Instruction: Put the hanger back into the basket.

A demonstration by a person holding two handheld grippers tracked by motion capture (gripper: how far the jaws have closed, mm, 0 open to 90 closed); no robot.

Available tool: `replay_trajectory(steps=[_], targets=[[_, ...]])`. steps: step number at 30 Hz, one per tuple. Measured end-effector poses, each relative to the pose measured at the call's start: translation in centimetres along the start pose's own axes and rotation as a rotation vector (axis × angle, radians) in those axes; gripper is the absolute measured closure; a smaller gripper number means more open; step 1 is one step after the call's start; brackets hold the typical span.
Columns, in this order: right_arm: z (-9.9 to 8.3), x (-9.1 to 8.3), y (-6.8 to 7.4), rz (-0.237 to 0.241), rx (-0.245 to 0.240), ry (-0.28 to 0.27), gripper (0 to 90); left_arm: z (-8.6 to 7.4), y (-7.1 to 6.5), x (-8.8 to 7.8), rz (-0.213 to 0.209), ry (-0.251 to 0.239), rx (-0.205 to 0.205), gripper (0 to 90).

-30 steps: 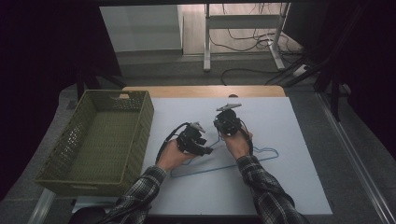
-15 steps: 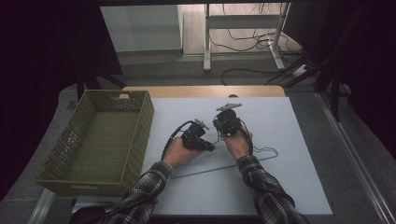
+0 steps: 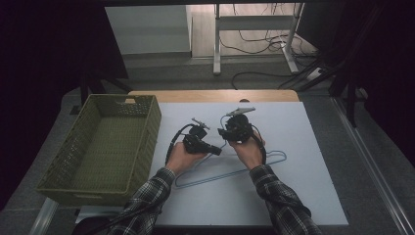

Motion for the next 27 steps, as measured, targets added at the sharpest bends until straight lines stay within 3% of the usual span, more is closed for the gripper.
replay_trajectory(steps=[7,9,13,20,27], targets=[[0.4,-2.5,0.6,0.034,-0.024,-0.012,45.2,0.8,-0.2,-2.0,0.039,-0.040,0.006,87.4],[0.7,-3.6,0.7,0.031,-0.061,-0.003,39.1,1.0,-0.3,-2.5,0.053,-0.054,0.010,87.5],[0.8,-4.7,0.3,0.005,-0.110,0.000,35.3,1.5,-0.7,-3.6,0.089,-0.070,0.025,87.5],[-0.2,-6.9,-0.3,0.026,-0.106,-0.005,26.9,2.2,-1.5,-5.2,0.134,-0.082,0.056,87.5],[-1.0,-8.3,-0.1,0.047,-0.102,-0.014,24.4,2.6,-2.5,-7.1,0.170,-0.088,0.081,87.5]])
Point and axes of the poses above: each handheld gripper's, and its own axes: x roughly forward along the jaws, z roughly out of its top, y roughly to its left, the point moved 6 cm from there along x, roughly forward along the jaws, and after that the axes turned 13 degrees about x, right-handed, at the moved point
